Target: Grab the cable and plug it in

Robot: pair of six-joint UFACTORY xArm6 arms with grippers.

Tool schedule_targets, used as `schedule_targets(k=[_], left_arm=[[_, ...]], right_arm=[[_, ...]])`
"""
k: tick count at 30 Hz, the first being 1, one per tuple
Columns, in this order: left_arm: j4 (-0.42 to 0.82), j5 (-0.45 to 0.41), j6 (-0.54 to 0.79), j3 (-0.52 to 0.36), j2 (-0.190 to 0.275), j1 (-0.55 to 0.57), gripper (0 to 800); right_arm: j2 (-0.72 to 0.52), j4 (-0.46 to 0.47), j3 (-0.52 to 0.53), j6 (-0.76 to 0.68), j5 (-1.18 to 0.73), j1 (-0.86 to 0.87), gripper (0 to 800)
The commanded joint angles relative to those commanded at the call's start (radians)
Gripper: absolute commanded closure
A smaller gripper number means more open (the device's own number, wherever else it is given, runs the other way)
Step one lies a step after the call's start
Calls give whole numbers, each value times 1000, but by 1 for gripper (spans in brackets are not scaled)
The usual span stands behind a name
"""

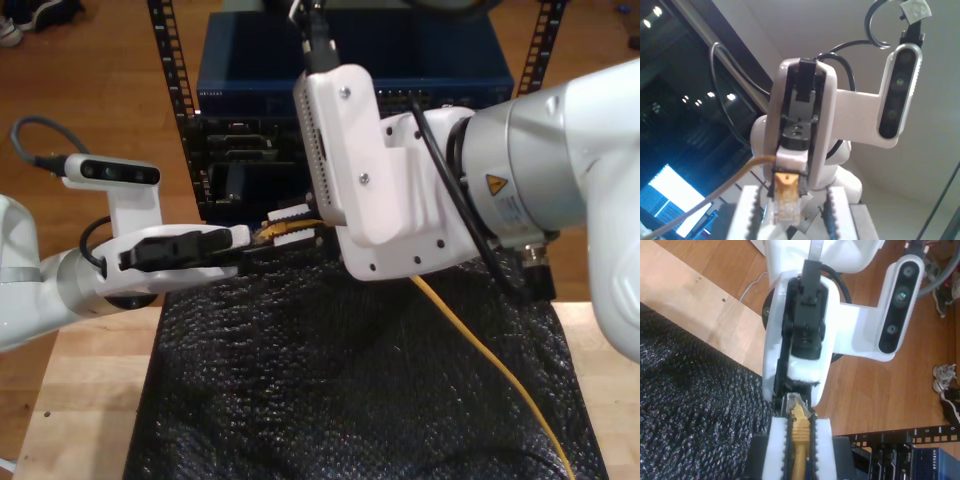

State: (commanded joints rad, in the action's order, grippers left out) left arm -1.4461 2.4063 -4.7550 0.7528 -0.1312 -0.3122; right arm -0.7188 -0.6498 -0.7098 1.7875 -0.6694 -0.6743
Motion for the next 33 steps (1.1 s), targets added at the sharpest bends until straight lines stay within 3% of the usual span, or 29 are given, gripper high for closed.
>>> schedule_targets(k=[2,6,10,16,23,33], left_arm=[[0,-2,-2,0,-2,0,356],[0,-3,-3,0,0,0,279],[-3,-8,0,2,2,-2,143],[-3,-15,0,8,3,-3,49],[-3,-41,-3,12,6,-6,11],[-2,-172,-2,63,12,-49,10]], right_arm=[[-2,0,0,0,0,0,798],[0,-2,0,0,0,0,798],[0,-2,-2,-12,0,0,798],[14,-3,-11,-48,0,3,798],[69,2,-55,-121,2,35,798],[91,2,-98,-207,-11,207,798]])
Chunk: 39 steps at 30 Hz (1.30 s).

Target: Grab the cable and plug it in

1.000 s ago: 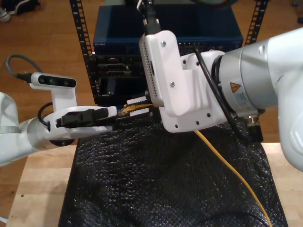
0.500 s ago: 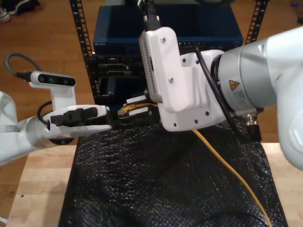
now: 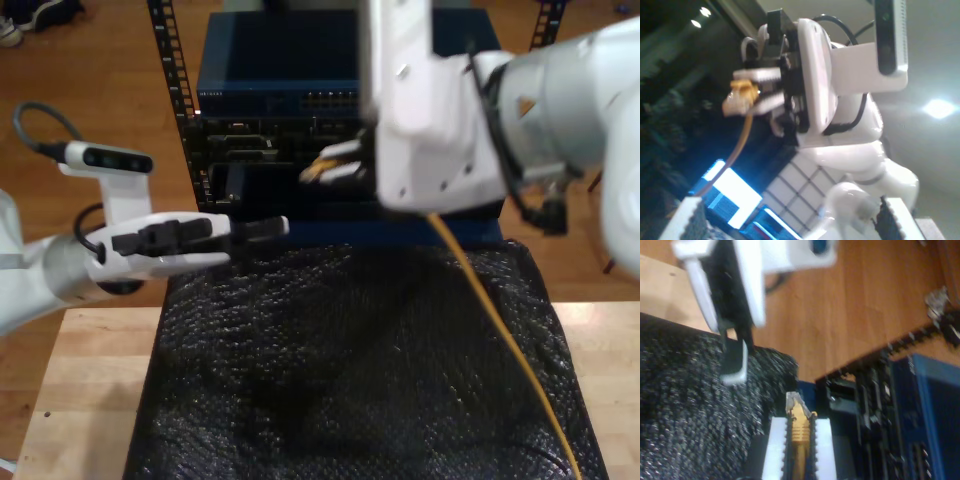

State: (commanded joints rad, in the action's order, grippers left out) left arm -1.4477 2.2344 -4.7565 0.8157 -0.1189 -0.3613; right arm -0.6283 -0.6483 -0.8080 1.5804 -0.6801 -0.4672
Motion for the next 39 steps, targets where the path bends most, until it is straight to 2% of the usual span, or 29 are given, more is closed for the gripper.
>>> schedule_targets(k=[5,10,17,24,31,36,39], left_arm=[[5,-61,3,49,8,-34,8],[15,-118,5,114,8,-57,8],[121,-187,11,203,8,-71,7],[167,-209,97,262,8,-115,6],[327,-259,164,331,9,-120,6],[384,-265,233,345,9,-121,5],[457,-264,261,377,9,-121,3]], right_arm=[[11,2,3,-2,-12,43,799],[28,3,2,-38,-109,141,800],[61,5,-3,-54,-216,308,800],[100,17,-2,-57,-238,333,800],[138,57,-5,-58,-269,419,800],[160,95,-8,-95,-324,457,800],[167,124,-11,-98,-325,462,800]])
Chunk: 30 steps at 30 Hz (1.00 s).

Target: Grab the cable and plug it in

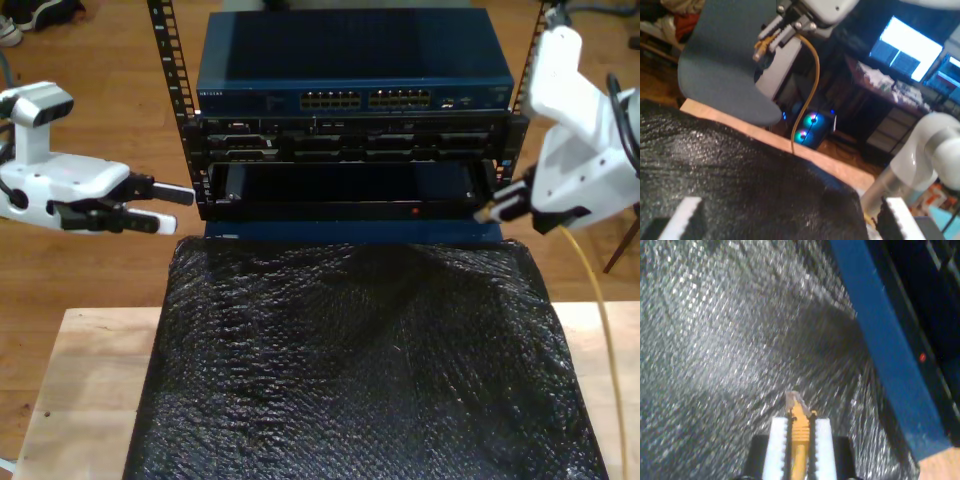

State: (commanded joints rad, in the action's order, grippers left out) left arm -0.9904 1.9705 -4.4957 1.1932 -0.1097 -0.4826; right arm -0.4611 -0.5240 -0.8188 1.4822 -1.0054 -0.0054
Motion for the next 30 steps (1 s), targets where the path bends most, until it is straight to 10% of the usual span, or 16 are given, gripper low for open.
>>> schedule_targets(k=[30], left_arm=[[657,-41,609,120,21,-387,2]], right_arm=[[68,110,-14,-48,-11,2,800]])
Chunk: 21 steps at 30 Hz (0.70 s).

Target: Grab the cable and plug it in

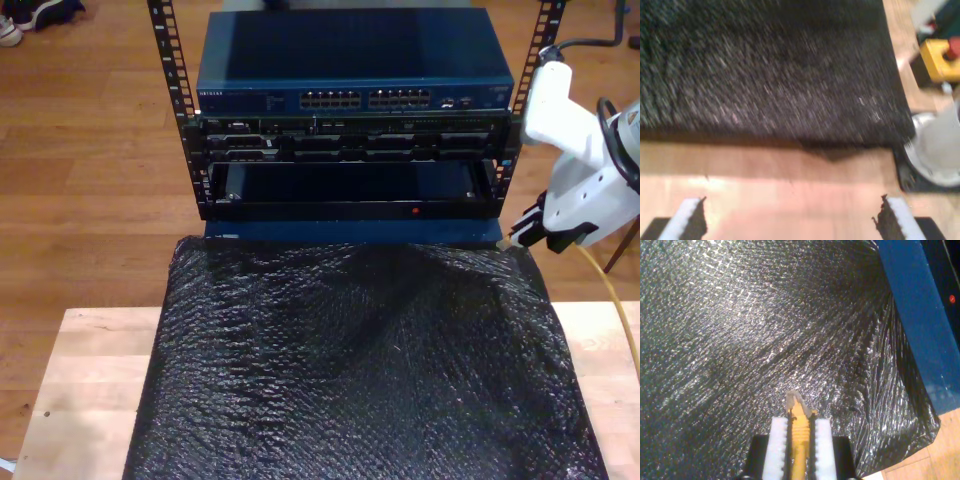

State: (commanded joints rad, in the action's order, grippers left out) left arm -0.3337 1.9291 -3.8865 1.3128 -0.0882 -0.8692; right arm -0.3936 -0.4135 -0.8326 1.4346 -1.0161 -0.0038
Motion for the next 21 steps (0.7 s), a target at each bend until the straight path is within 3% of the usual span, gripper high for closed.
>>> schedule_targets(k=[6,11,21], left_arm=[[71,2,147,-78,32,-126,2],[147,0,284,-189,95,-195,2],[249,-6,456,-420,169,-299,2]], right_arm=[[11,2,5,0,0,0,800],[17,2,11,0,0,0,800],[17,2,15,0,0,0,800]])
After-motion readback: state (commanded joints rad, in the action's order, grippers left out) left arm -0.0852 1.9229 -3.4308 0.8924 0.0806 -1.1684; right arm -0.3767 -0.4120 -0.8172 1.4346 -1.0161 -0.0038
